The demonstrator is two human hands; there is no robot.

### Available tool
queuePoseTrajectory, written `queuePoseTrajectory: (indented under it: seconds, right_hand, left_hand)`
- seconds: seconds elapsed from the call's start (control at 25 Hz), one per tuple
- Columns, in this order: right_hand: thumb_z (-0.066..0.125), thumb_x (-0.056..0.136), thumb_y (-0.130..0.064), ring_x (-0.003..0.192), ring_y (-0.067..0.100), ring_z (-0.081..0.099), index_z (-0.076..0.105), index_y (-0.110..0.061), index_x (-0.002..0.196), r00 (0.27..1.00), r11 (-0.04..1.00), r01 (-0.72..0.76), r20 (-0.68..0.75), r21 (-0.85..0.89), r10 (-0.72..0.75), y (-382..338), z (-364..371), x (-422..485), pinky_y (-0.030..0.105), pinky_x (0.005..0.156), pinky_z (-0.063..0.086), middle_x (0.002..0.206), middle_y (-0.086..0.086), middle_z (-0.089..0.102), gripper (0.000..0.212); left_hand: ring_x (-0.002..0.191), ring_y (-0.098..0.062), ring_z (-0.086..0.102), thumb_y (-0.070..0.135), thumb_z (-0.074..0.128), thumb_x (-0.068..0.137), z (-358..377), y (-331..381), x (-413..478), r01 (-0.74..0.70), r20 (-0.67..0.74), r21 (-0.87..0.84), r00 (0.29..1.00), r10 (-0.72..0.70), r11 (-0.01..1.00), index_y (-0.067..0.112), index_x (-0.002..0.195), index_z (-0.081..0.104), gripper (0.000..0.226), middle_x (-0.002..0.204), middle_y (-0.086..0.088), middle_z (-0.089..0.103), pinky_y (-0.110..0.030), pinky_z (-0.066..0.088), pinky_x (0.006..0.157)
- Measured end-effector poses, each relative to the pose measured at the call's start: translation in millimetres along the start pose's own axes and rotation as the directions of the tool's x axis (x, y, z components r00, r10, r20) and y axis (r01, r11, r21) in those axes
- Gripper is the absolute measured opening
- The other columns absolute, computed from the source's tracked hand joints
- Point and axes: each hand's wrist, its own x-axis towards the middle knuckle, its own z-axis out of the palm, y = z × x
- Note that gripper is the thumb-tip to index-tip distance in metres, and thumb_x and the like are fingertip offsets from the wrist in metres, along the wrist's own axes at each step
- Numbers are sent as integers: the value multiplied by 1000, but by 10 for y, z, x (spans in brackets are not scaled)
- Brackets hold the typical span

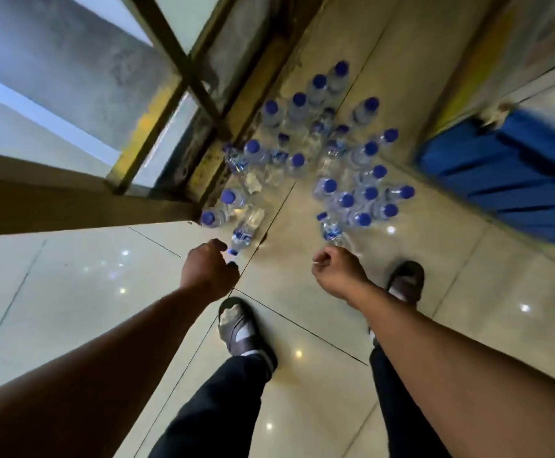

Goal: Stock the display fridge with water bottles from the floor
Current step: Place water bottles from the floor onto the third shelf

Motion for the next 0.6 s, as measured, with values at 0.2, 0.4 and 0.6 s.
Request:
queuePoseTrajectory:
  seconds: [0.2, 0.4, 0.6]
  right_hand:
    - [57, 85, -4, 123, 27, 45, 54, -20, 128, 837, 706, 513, 101, -489, -538, -411, 1258, 1237, 36, 96, 45, 133, 2, 51, 46]
    - [53, 94, -19, 145, 34, 22, 39, -21, 145, 673, 223, 543, 261, -810, -692, -608, 1949, 2232, 48, 113, 24, 157, 7, 28, 54]
    - [46, 94, -17, 135, 36, 37, 51, -20, 135, 589, 79, 552, 321, -830, -742, -448, 1975, 2451, 54, 114, 23, 142, 8, 48, 42]
  left_hand:
    - [125, -31, 49, 23, 74, 78, 805, -553, 1137, 225, -155, -226, 952, -263, 948, 9, 143, 37, 76, 138, -14, 48, -37, 43, 98]
    - [112, -22, 58, 33, 88, 66, 1037, -833, 1895, -108, -442, -315, 896, -45, 943, 24, 133, 48, 78, 125, -2, 62, -27, 42, 86]
    - [95, -22, 64, 40, 86, 67, 1229, -873, 2063, -42, -477, -423, 859, -183, 905, 24, 119, 57, 61, 107, 1, 70, -25, 43, 78]
